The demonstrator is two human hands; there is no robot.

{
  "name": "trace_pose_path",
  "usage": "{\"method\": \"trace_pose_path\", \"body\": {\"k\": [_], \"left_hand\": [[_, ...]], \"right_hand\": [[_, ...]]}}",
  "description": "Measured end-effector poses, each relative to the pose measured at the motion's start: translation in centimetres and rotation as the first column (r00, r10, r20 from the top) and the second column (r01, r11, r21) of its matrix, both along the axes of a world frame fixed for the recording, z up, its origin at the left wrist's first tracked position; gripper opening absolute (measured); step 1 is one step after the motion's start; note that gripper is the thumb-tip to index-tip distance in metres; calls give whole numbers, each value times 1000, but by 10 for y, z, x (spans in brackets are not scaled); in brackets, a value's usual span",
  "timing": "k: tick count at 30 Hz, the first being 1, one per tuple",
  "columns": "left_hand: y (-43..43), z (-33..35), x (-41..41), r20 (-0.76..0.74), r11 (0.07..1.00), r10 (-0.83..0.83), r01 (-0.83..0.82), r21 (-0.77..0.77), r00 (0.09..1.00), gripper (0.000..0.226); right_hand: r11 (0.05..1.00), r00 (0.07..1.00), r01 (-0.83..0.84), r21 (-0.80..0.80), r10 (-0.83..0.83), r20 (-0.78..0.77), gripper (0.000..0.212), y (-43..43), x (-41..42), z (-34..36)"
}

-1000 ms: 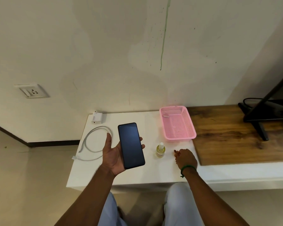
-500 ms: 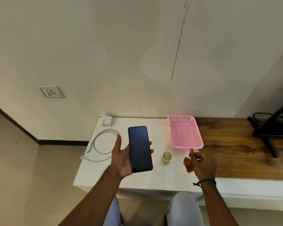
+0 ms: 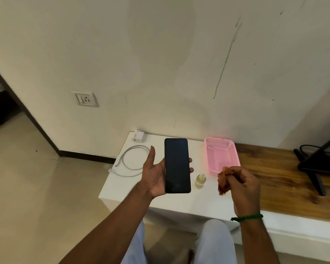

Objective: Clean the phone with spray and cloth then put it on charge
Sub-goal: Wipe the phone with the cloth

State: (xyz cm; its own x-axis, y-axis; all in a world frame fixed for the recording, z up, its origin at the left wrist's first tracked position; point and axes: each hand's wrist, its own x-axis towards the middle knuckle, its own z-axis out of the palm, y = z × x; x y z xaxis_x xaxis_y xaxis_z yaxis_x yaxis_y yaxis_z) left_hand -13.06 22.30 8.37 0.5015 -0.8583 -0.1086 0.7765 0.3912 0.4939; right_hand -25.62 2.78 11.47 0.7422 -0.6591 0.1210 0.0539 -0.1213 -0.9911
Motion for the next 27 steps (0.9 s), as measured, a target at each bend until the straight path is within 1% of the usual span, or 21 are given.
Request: {"method": "trace_pose_path", "body": {"k": [3,5,10,14,16,18,21,24,27], "left_hand": [[5,4,-9,5,1000,4,-4,4,1000,98],[9,6,-15,10,1000,4,-4,3,1000,97],[12,6,-28,29,1000,0,0,2,1000,98],[12,4,-32,38,1000,-4,4,8,999,96],[11,3,-32,26,1000,4,-4,12,1000,92],[10,2,-32,8,1000,25,-25,14,1000,88],[8,1,-31,12,998,53,-53,22,999,81],[8,6,-34,9,997,77,-77,-6,997,74],[8,9,-34,3,994,110,-110,-13,994,77]], "right_hand": [[999,1000,1,39,-2,24,16,17,-3,3],[999,1000,11,45,-12,13,16,28,-5,2],[999,996,-8,-46,4,-90,7,48,-6,3],[994,995,-33,-101,23,-100,18,50,7,23],[977,993,-82,-199,63,-99,12,52,18,36],[951,991,-122,-285,100,-91,6,59,30,52],[913,987,-162,-375,141,-83,6,73,51,68],[809,980,-197,-554,175,-94,17,83,69,70],[681,980,-189,-708,174,-94,15,92,81,73]]}}
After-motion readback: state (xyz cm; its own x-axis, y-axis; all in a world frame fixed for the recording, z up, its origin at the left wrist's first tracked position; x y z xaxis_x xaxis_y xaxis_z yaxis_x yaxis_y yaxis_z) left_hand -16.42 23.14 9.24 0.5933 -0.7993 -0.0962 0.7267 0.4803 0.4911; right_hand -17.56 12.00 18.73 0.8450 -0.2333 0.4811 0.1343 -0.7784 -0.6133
